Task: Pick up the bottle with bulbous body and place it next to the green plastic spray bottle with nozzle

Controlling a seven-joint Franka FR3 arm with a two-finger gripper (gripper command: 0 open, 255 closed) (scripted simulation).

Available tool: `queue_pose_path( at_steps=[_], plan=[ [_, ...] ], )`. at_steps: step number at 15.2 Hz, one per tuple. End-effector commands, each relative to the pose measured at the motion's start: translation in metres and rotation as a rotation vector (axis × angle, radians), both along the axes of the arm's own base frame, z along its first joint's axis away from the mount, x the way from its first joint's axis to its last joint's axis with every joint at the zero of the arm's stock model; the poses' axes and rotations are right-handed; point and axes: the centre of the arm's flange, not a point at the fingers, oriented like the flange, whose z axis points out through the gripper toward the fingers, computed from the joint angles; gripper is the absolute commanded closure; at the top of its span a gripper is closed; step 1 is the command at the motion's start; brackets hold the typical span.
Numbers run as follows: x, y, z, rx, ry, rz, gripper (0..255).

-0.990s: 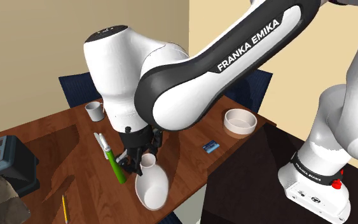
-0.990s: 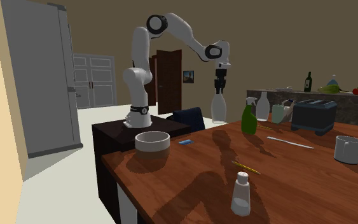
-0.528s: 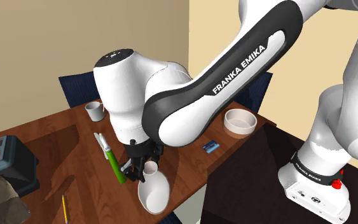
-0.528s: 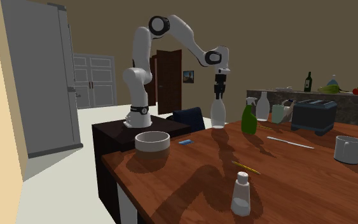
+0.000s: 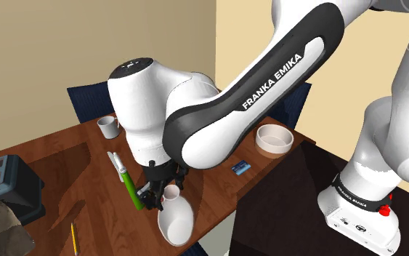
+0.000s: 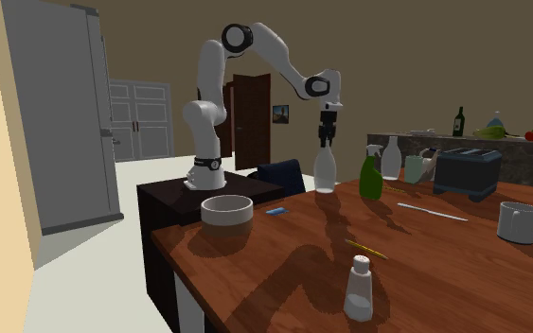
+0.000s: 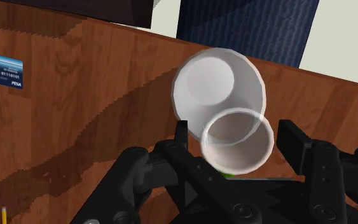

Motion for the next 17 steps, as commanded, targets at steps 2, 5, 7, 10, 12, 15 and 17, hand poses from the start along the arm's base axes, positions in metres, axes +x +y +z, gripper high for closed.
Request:
queue_pose_path(
  at_steps=[2, 5, 7, 10, 12, 15, 17],
  plan=[
    [0.0, 0.0, 0.0, 0.0, 0.0, 0.0, 0],
    [0.0, 0.0, 0.0, 0.0, 0.0, 0.0, 0],
    [0.001, 0.0, 0.027, 0.0, 0.0, 0.0, 0],
    [0.002, 0.001, 0.05, 0.0, 0.0, 0.0, 0],
    [0.002, 0.001, 0.05, 0.0, 0.0, 0.0, 0],
    [0.002, 0.001, 0.05, 0.0, 0.0, 0.0, 0],
    [0.002, 0.001, 0.05, 0.0, 0.0, 0.0, 0]
  ],
)
